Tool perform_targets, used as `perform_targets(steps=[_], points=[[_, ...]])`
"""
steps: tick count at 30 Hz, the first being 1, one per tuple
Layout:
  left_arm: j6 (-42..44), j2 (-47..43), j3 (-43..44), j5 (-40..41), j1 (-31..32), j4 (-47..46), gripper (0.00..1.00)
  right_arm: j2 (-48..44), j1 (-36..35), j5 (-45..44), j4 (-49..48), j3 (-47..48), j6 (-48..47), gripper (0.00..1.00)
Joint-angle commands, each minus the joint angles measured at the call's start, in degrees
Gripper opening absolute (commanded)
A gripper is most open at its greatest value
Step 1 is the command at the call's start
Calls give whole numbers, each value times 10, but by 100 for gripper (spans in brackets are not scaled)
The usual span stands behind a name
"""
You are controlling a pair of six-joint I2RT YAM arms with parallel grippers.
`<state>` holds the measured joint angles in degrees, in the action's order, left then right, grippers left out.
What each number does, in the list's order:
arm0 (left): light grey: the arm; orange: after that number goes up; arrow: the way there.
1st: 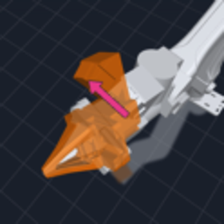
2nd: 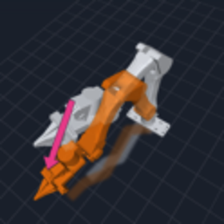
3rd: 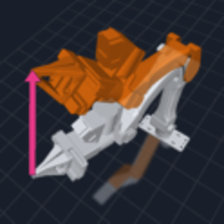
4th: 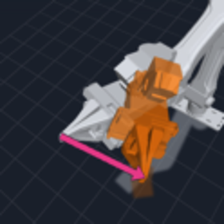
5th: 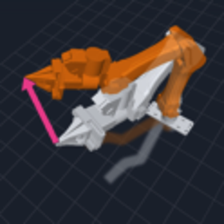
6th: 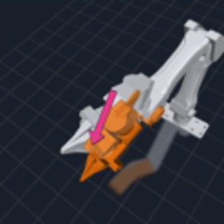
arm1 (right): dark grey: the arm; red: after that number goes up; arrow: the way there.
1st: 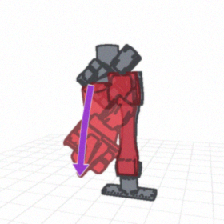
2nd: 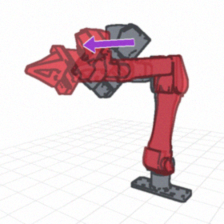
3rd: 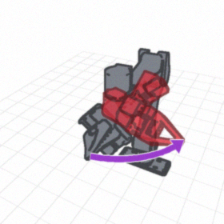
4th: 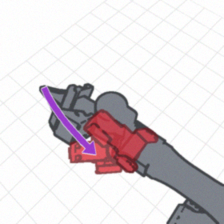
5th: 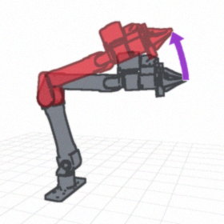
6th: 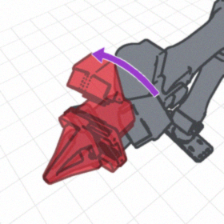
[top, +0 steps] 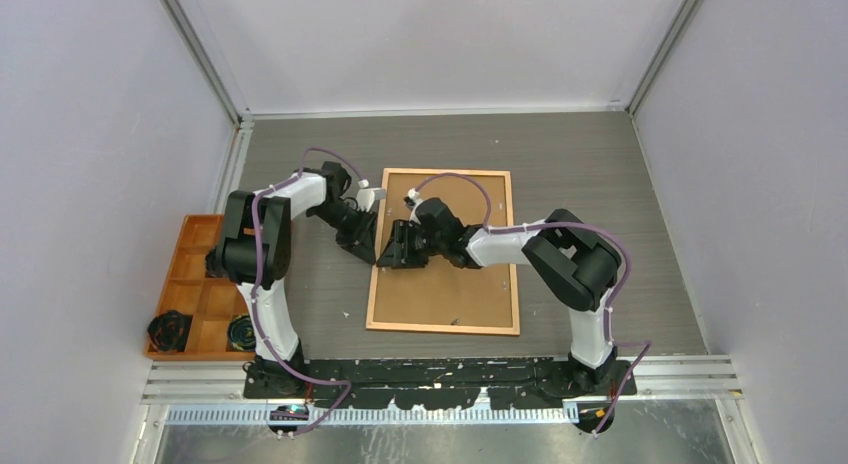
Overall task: Put the photo into the frame
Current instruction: Install the photo frame at the center of the board.
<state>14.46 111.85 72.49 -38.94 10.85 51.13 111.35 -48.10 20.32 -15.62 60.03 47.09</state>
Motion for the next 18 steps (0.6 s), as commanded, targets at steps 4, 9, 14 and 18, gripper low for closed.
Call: perform_targets(steps=[4,9,14,18], points=[[-3,3,6,3,0,-10,21,17,-10,12,-13,26,-15,49],[-2,1,4,5,0,-11,18,24,-12,15,-16,30,-16,48],[-2,0,5,5,0,-9,16,32,-12,17,-19,35,-16,47],[-2,1,6,4,0,-7,15,36,-12,23,-22,39,-15,46]])
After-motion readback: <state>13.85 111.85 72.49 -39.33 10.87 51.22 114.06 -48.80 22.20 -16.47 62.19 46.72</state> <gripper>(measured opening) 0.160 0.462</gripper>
